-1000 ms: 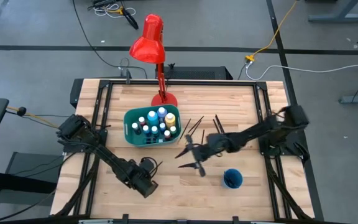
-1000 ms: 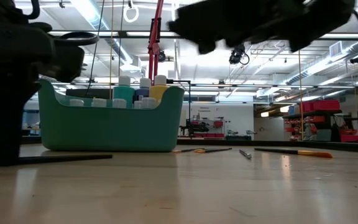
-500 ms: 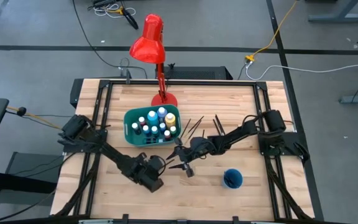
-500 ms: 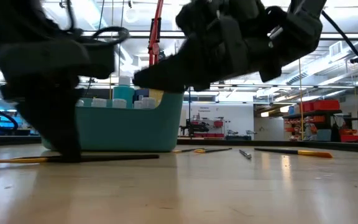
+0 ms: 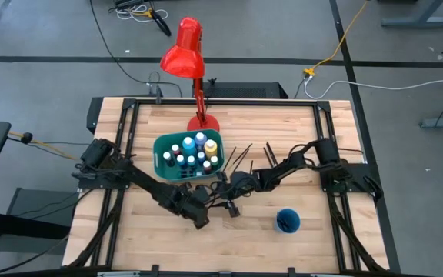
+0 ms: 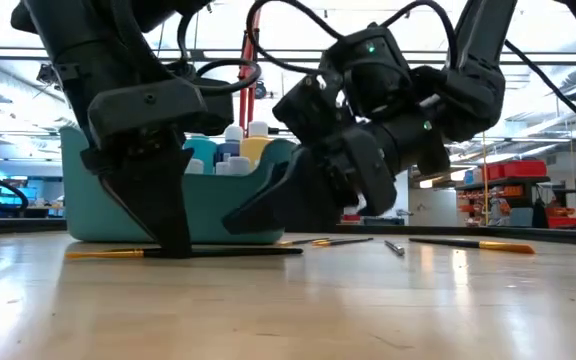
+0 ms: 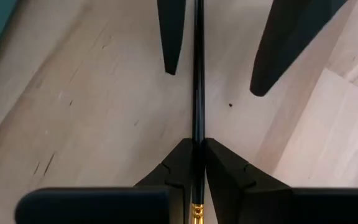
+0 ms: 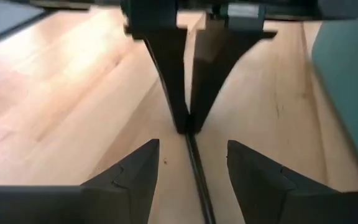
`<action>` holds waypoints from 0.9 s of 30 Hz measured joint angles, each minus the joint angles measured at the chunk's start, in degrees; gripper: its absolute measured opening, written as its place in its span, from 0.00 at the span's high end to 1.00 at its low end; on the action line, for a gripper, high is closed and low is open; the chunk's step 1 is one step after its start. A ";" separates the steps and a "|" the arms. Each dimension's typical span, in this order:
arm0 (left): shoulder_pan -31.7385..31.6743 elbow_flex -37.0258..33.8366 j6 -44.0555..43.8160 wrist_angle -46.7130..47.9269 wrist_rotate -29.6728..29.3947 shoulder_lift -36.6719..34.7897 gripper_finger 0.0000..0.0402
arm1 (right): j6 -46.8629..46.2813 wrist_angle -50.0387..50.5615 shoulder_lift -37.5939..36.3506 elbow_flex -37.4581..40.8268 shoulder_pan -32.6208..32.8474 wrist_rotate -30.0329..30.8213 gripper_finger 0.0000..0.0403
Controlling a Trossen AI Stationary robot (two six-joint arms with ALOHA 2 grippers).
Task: Pick & Place Paint Supplies
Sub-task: Put the gold paint brush into the blue cup
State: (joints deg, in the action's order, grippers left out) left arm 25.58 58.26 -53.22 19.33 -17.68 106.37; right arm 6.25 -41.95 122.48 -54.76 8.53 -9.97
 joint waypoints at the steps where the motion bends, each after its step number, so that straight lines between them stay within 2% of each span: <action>1: -0.02 0.00 0.20 -0.05 0.28 -0.02 0.89 | -0.16 0.18 0.10 0.00 -0.03 0.09 0.51; 13: 0.20 -0.05 5.67 -5.52 0.70 0.09 0.89 | -1.47 4.05 0.02 0.02 0.08 0.13 0.53; 27: 0.24 -0.07 5.43 -6.93 0.78 0.00 0.89 | -3.66 8.06 -0.23 -0.18 2.46 0.76 0.76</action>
State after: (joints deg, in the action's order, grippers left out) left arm 25.82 58.19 -47.79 12.41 -16.90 106.37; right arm 2.59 -33.88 122.26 -54.94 10.98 -9.21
